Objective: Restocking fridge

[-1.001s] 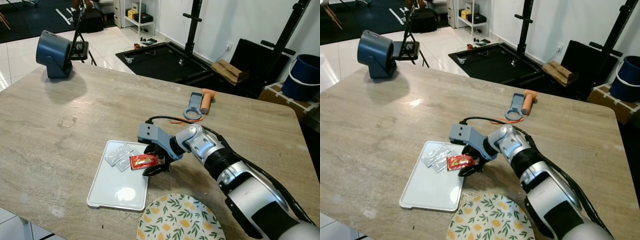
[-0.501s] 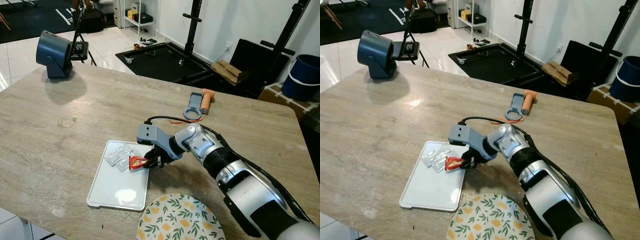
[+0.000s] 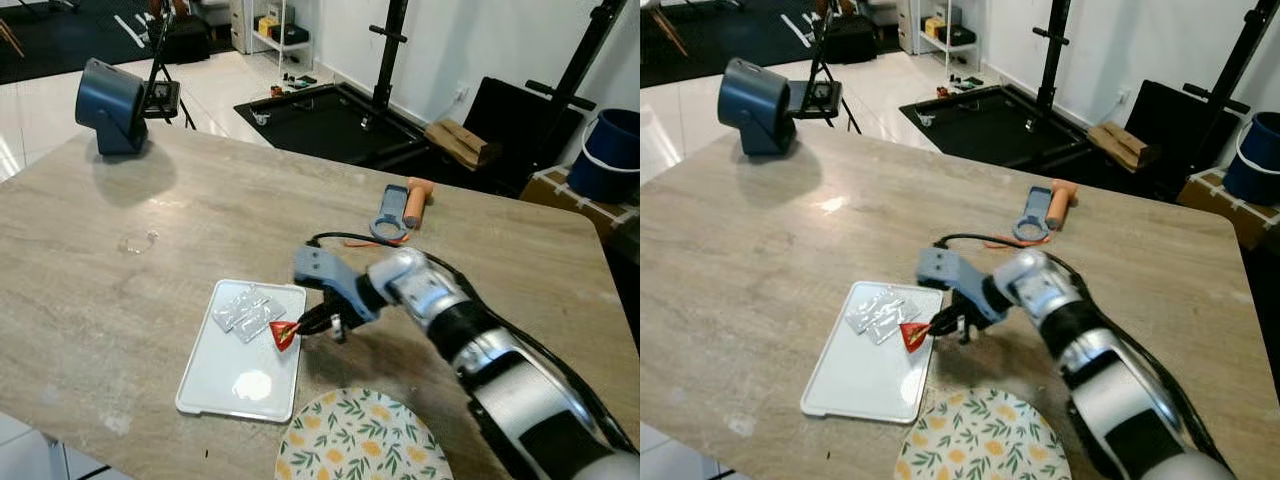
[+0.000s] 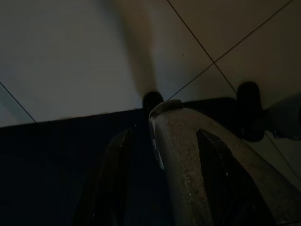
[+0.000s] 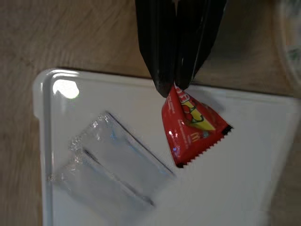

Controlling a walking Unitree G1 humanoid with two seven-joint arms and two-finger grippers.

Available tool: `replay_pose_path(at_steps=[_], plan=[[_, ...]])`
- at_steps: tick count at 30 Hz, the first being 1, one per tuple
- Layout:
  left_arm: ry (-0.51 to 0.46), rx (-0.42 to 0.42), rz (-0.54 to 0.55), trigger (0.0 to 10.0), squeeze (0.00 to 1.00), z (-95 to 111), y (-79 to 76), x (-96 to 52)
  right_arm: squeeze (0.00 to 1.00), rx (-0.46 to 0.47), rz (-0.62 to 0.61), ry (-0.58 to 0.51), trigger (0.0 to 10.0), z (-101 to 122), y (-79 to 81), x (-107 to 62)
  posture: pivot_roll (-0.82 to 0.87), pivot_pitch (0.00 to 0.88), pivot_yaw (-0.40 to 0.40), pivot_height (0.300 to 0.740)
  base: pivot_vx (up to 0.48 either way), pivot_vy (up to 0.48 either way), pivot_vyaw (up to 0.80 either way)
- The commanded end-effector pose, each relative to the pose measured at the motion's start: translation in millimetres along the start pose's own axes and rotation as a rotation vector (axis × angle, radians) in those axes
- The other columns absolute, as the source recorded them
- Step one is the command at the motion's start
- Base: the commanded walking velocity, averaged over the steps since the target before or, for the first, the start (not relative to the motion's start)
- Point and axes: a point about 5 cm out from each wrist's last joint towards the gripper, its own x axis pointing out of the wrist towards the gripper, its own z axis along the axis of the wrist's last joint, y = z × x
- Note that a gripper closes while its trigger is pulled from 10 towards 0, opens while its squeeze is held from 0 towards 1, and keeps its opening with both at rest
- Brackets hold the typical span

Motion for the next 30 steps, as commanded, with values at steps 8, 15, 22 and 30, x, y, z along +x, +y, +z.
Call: replay_pose_path(at_steps=[8, 15, 22, 30], plan=[[0.111, -0.026, -0.046, 10.0, 0.00, -30, -15.7, -4.8, 0.00, -0.031, 0.143, -0.068, 10.0, -17, 30.1, -39.7, -0.04, 0.103, -0.055, 0.740, 0.000, 0.000, 0.00], [0.108, -0.024, -0.049, 10.0, 0.00, -28, -16.4, -4.3, 0.00, -0.022, 0.180, -0.031, 10.0, -37, 59.1, -50.5, -0.04, 0.105, -0.048, 0.740, 0.000, 0.000, 0.00], [0.113, -0.019, -0.046, 10.0, 0.00, -29, -14.2, -4.9, 0.00, 0.003, 0.180, -0.005, 10.0, -48, 78.9, -56.2, -0.04, 0.105, -0.043, 0.740, 0.000, 0.000, 0.00], [0.110, -0.015, -0.046, 10.0, 0.00, -28, -13.3, -4.6, 0.00, 0.023, 0.168, -0.004, 10.0, -51, 96.4, -55.9, -0.05, 0.103, -0.039, 0.740, 0.000, 0.000, 0.00]])
